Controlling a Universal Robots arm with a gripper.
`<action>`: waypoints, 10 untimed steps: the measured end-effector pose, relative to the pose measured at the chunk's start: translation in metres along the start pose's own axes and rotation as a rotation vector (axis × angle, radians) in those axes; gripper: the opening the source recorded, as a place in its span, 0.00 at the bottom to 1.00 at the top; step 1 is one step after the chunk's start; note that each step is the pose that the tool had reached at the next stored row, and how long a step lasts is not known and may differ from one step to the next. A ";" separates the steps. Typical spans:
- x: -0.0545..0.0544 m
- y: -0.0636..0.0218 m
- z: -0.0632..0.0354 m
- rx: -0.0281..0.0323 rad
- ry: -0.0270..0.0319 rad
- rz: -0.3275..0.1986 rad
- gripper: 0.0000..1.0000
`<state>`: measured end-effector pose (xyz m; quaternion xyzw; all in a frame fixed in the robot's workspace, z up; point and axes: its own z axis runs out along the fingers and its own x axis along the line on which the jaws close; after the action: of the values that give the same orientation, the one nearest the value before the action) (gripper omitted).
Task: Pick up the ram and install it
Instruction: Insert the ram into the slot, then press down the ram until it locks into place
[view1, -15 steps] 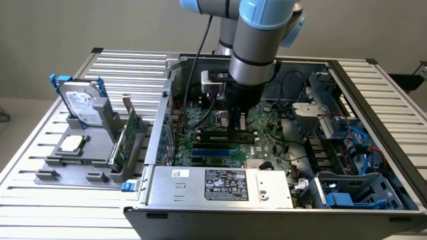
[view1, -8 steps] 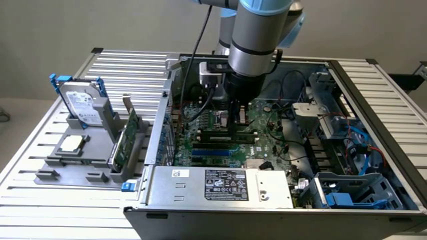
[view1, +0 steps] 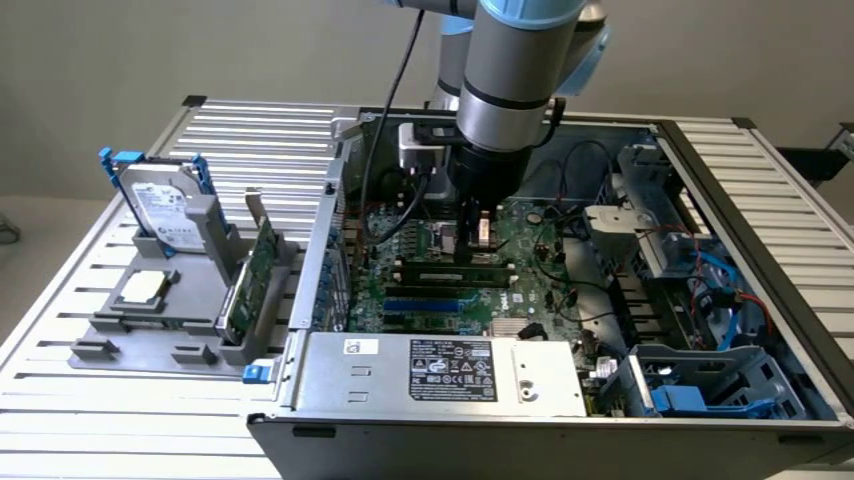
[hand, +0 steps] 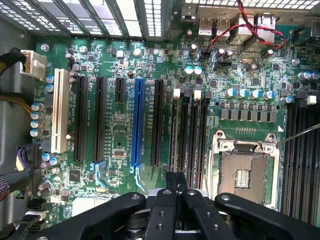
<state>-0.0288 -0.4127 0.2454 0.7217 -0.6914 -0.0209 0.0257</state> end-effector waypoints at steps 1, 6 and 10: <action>0.000 0.0000 0.0000 0.0000 0.0000 0.000 0.11; 0.000 0.0000 0.0000 -0.0001 0.0001 0.000 0.11; 0.000 0.0000 0.0000 -0.0001 0.0001 0.000 0.11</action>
<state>-0.0288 -0.4127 0.2454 0.7217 -0.6914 -0.0209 0.0258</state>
